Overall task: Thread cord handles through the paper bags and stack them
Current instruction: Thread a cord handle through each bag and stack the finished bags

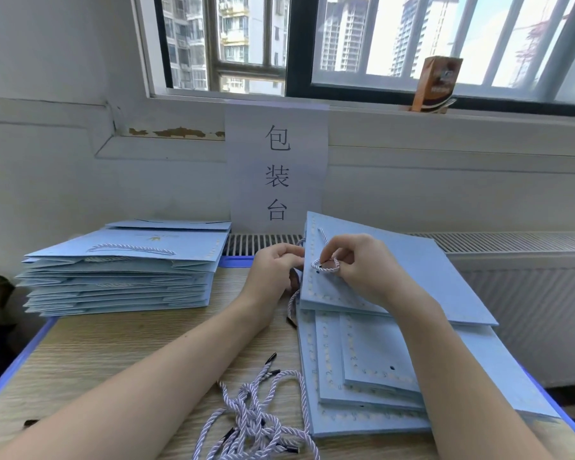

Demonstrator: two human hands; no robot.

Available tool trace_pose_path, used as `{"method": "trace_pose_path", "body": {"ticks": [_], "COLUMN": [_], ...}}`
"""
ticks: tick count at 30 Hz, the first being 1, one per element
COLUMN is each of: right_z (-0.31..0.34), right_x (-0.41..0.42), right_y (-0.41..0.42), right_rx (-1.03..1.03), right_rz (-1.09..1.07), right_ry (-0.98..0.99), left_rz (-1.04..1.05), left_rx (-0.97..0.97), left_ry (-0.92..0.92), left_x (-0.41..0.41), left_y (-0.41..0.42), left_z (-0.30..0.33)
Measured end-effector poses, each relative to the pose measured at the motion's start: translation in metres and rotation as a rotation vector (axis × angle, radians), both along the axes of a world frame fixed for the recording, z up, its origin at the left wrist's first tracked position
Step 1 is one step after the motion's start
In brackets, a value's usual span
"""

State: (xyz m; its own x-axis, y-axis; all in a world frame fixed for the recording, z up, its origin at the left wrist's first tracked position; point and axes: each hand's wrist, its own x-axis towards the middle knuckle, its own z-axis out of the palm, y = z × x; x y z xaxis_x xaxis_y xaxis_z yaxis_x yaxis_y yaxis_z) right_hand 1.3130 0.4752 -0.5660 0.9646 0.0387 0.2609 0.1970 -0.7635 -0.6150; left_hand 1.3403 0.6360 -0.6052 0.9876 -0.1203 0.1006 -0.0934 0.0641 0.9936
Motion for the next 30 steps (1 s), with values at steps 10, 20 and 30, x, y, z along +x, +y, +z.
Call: {"method": "trace_pose_path", "body": {"ticks": [10,20,30], "right_z": [0.009,0.018,0.006], "right_x": [-0.007,-0.012,-0.005], "right_y": [-0.006,-0.013,-0.007], "right_rx": [0.16,0.629,0.331], "right_rz": [-0.013,-0.01,0.028], "right_ry": [0.223,0.479,0.282], "left_rz": [-0.067,-0.05,-0.038], "left_rx": [0.016,0.05,0.056], "left_ry": [-0.031,-0.006,0.013], "left_x": [0.0,0.002,0.003], "left_y": [0.002,0.001,0.0], "left_z": [-0.001,-0.001,-0.001]}}
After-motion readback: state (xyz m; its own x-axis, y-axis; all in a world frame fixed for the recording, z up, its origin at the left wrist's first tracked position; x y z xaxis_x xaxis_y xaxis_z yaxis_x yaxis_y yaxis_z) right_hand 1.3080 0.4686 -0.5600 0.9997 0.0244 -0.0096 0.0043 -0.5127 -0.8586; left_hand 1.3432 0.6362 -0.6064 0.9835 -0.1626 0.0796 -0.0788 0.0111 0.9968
